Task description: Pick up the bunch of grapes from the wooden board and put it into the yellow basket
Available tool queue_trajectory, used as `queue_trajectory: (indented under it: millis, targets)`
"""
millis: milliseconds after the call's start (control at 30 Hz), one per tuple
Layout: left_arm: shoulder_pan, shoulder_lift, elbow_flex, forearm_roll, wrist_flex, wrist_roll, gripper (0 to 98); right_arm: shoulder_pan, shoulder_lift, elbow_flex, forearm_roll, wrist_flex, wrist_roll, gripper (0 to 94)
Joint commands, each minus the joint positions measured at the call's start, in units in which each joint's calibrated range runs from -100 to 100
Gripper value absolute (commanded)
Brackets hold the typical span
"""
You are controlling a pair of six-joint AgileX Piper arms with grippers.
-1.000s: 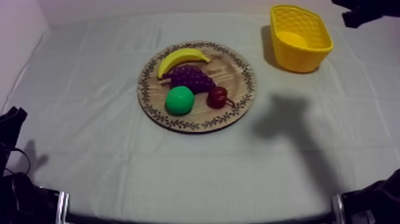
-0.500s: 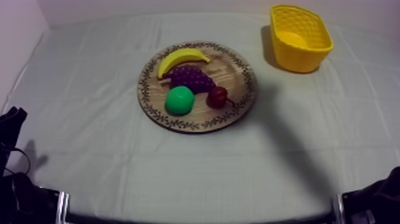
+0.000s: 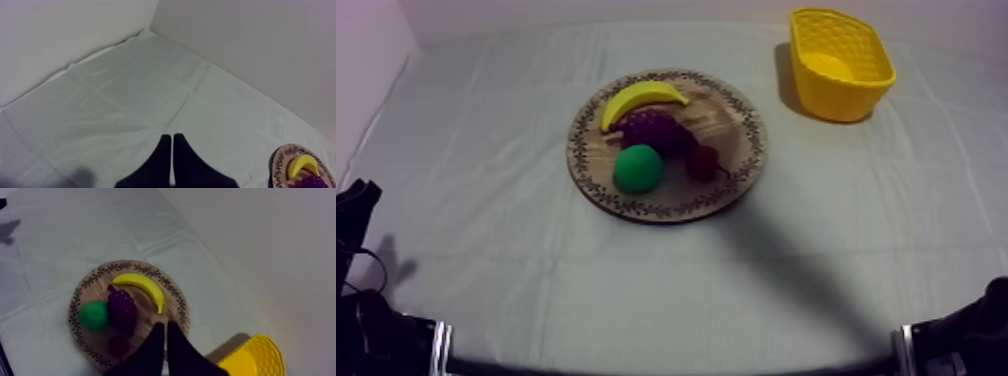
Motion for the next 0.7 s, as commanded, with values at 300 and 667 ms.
queue_trajectory:
  millis: [300,667]
  targets:
    - [-0.01,-0.03,0.01,-0.01,0.03,0.03,0.1,-2.71,10.42,-5.3,2.51,6.44,0.61,0.4]
    - [-0.01,-0.03,0.01,-0.01,0.03,0.04,0.1,-4.13,19.43,-12.54,3.33,11.71,0.3,0.4]
